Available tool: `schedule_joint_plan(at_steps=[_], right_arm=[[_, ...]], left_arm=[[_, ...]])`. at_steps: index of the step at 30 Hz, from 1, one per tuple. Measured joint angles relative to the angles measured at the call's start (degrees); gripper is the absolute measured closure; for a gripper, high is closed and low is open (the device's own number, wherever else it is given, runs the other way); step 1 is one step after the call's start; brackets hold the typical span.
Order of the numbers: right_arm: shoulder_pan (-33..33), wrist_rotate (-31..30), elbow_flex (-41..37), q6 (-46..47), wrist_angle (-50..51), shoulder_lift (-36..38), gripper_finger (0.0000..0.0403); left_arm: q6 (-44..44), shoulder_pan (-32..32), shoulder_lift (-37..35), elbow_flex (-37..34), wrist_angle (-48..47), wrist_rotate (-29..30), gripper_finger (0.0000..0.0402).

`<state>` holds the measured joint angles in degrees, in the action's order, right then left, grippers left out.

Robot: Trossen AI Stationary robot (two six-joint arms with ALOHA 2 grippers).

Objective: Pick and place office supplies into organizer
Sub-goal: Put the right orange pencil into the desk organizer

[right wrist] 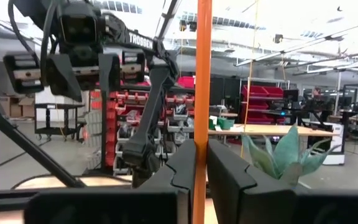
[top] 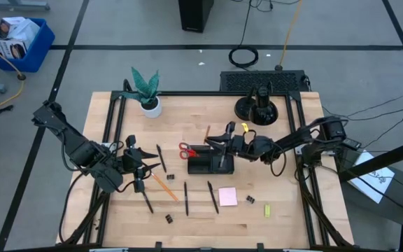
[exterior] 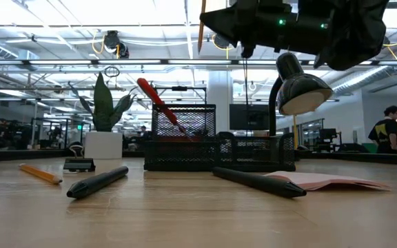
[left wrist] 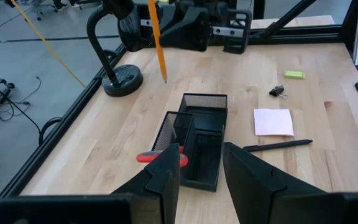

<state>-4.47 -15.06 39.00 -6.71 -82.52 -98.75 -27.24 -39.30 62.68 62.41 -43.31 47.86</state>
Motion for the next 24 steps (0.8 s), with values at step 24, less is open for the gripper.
schedule_joint_plan(at_steps=[24], right_arm=[[0.02, -0.2, 0.04, 4.29, -1.64, -7.16, 0.0379]], left_arm=[[0.0, 0.01, 0.0, 0.0, 0.0, 0.0, 0.0275]])
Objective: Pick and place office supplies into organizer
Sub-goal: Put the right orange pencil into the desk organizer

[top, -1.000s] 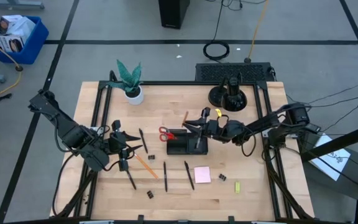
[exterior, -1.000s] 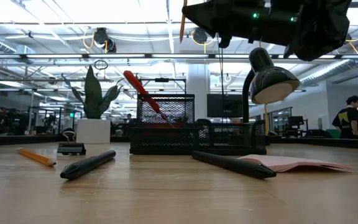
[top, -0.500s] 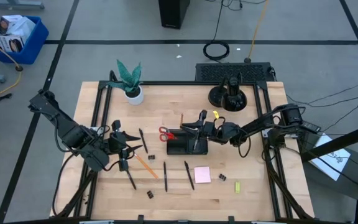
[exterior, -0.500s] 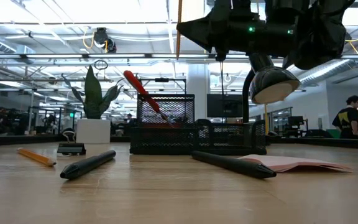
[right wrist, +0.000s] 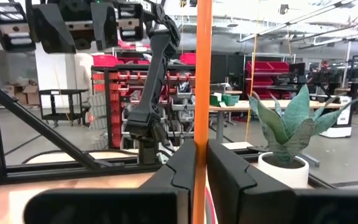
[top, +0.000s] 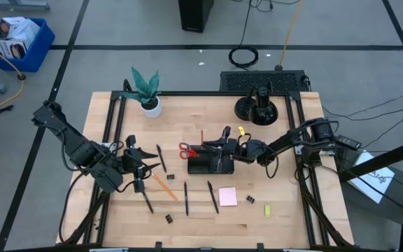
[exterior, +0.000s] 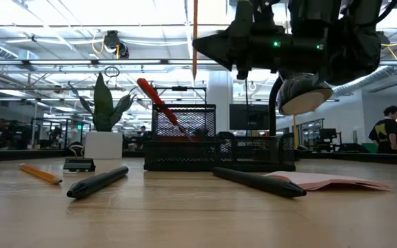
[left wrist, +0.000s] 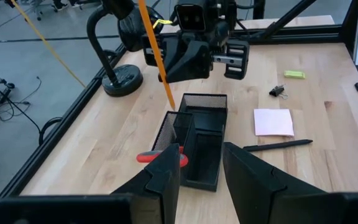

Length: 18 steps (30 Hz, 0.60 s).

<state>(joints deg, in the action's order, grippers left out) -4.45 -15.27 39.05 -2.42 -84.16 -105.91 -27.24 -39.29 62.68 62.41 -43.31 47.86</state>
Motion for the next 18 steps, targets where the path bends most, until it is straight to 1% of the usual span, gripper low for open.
schedule_joint_plan(at_steps=[7, 11, 18], right_arm=[[0.0, -0.11, 0.0, 0.25, -1.5, -2.24, 0.0379], [-0.02, -1.46, 0.0, 1.18, -1.53, -3.5, 0.0379], [-0.02, -1.49, 0.0, 1.36, -0.95, -3.76, 0.0379]], left_arm=[[0.0, 0.0, 0.02, 0.0, 0.02, 0.01, 0.0275], [0.0, -0.01, 0.01, 0.0, 0.02, 0.0, 0.0275], [0.0, 0.0, 0.01, 0.0, 0.02, 0.0, 0.0275]])
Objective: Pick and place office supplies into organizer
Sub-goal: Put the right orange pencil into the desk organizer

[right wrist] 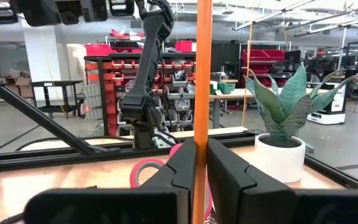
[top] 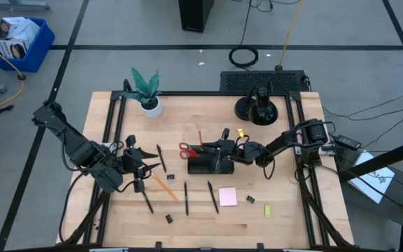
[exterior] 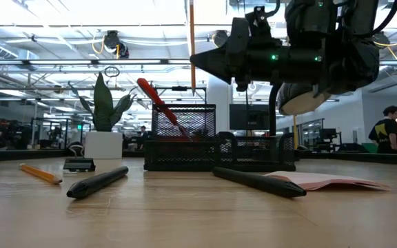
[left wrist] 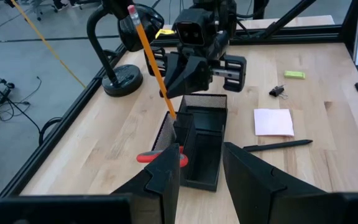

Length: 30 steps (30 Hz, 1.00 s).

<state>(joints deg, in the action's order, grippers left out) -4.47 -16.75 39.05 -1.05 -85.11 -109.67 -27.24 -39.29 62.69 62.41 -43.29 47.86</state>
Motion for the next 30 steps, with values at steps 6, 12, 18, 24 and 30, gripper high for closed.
schedule_joint_plan(at_steps=[6, 12, 18, 24, 30], right_arm=[[-0.11, 0.0, 0.0, 0.85, 2.27, 0.0, 0.0379], [-0.13, -0.07, 0.0, 0.88, 4.58, 0.0, 0.0379], [-0.13, -0.03, 0.0, 0.89, 6.21, 0.0, 0.0379], [-0.13, 0.0, 0.0, 2.47, 9.17, 0.0, 0.0379], [-0.13, 0.02, 0.0, 2.62, 10.5, 0.0, 0.0379]], left_arm=[[0.0, 0.0, -0.01, 0.0, 0.0, 0.0, 0.0275], [0.0, 0.0, 0.0, 0.0, 0.0, 0.0, 0.0275], [0.0, -0.01, 0.0, 0.0, 0.0, 0.0, 0.0275], [0.0, -0.01, 0.0, 0.0, 0.0, 0.0, 0.0275], [0.0, -0.01, -0.01, 0.0, 0.0, 0.0, 0.0275]])
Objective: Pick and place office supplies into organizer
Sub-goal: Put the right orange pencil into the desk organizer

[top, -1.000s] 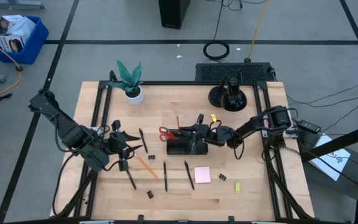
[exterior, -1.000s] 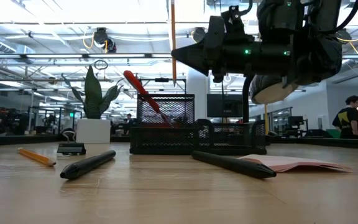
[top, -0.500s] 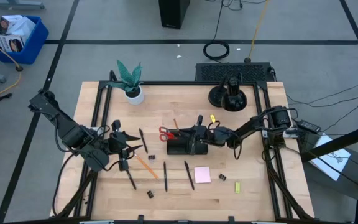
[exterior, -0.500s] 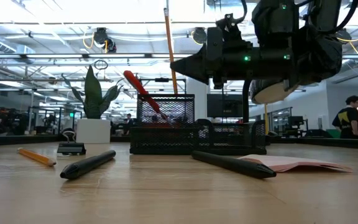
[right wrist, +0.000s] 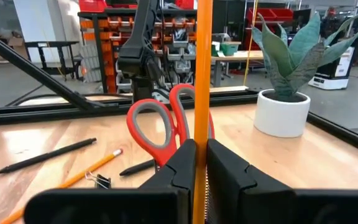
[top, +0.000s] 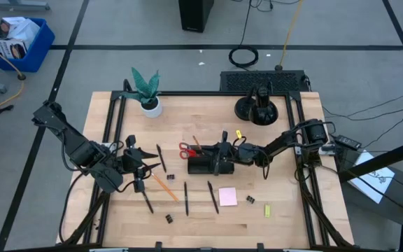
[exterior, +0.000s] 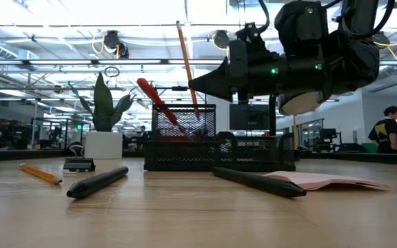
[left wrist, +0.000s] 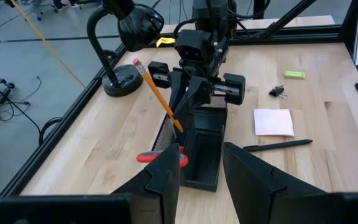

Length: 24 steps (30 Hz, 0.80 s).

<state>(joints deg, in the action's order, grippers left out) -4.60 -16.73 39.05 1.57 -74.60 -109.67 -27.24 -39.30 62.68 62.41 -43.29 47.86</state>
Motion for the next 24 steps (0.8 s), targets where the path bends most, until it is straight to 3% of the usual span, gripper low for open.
schedule_joint_plan(at_steps=[24], right_arm=[[-0.28, 0.39, -0.02, 3.6, 5.12, 0.0, 0.0379]], left_arm=[[-0.01, 0.0, 0.01, 0.0, -0.01, 0.0, 0.0275]])
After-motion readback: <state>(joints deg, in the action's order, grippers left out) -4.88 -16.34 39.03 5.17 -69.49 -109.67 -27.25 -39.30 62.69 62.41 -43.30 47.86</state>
